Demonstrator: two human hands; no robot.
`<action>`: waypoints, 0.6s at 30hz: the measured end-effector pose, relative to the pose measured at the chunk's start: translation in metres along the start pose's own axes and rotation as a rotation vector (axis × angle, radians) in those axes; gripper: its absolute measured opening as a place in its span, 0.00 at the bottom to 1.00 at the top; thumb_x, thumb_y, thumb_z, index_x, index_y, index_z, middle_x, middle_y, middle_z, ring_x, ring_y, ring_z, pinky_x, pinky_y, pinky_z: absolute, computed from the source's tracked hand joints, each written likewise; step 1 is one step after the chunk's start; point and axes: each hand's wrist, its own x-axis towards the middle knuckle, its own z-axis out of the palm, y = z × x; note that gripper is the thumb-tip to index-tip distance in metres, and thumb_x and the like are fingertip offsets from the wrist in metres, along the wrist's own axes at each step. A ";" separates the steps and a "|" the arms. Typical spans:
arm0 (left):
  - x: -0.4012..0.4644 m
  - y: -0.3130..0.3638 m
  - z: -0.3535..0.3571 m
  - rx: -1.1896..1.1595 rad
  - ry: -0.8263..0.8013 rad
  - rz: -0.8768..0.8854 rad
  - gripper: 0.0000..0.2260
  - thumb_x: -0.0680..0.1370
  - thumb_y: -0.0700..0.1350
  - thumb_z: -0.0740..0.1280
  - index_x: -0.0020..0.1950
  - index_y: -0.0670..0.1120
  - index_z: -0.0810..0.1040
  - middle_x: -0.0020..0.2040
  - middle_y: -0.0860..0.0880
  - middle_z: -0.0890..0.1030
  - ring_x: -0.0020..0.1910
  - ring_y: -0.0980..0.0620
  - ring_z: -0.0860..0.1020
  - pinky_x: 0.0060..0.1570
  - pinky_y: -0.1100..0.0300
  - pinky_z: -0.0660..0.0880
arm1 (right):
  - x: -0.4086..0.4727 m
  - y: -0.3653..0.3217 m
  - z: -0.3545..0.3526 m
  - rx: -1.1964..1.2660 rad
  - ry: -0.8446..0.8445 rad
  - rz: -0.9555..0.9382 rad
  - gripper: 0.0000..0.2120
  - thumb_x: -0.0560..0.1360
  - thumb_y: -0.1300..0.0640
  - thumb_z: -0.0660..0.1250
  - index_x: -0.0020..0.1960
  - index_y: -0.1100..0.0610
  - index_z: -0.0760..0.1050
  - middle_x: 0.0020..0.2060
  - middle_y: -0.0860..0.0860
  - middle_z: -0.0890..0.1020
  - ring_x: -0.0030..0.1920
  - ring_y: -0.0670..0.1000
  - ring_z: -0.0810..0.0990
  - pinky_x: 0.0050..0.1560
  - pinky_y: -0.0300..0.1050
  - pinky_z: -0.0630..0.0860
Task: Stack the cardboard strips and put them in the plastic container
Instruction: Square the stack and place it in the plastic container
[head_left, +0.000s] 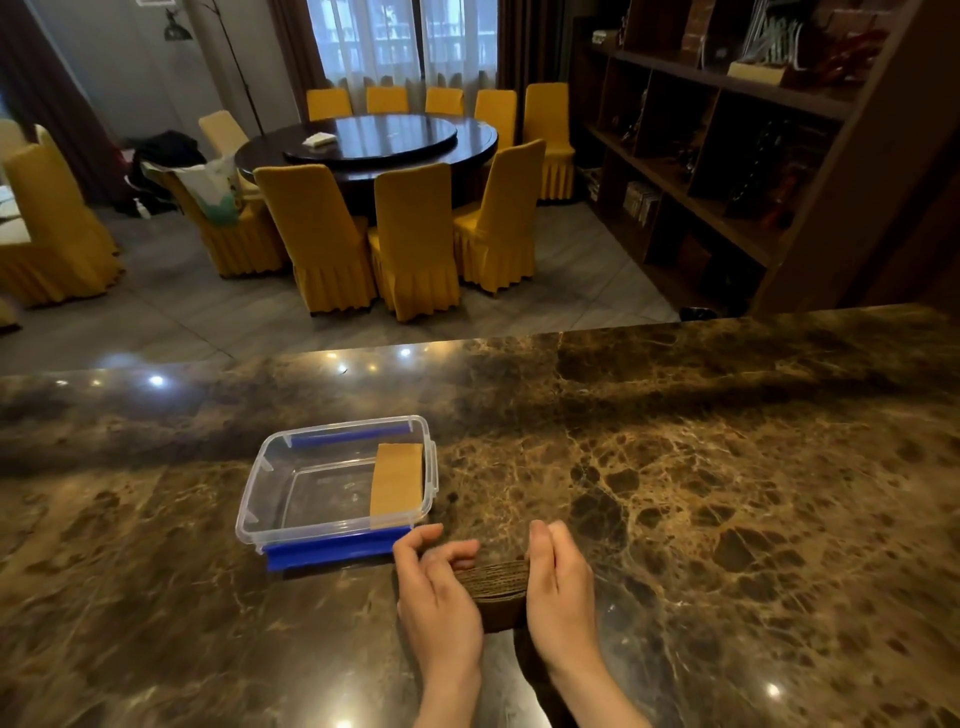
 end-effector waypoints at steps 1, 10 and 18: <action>-0.001 0.000 0.000 0.011 0.021 -0.001 0.12 0.86 0.43 0.54 0.54 0.57 0.74 0.37 0.56 0.86 0.40 0.64 0.81 0.41 0.59 0.74 | 0.000 -0.001 0.001 0.010 0.014 -0.007 0.18 0.85 0.56 0.56 0.37 0.53 0.70 0.32 0.49 0.73 0.32 0.44 0.70 0.38 0.47 0.69; -0.001 0.006 -0.002 0.051 0.002 0.025 0.13 0.86 0.43 0.56 0.47 0.57 0.73 0.32 0.52 0.84 0.36 0.58 0.82 0.37 0.63 0.70 | -0.003 -0.001 0.012 -0.040 0.186 -0.050 0.23 0.83 0.42 0.49 0.36 0.50 0.71 0.29 0.45 0.74 0.31 0.44 0.74 0.37 0.43 0.69; 0.021 0.035 -0.057 0.901 -0.909 0.552 0.26 0.71 0.62 0.71 0.68 0.62 0.69 0.64 0.64 0.77 0.62 0.62 0.75 0.65 0.60 0.73 | 0.014 -0.021 0.008 -0.110 0.150 -0.343 0.20 0.82 0.46 0.49 0.37 0.51 0.70 0.27 0.43 0.72 0.32 0.44 0.76 0.35 0.35 0.65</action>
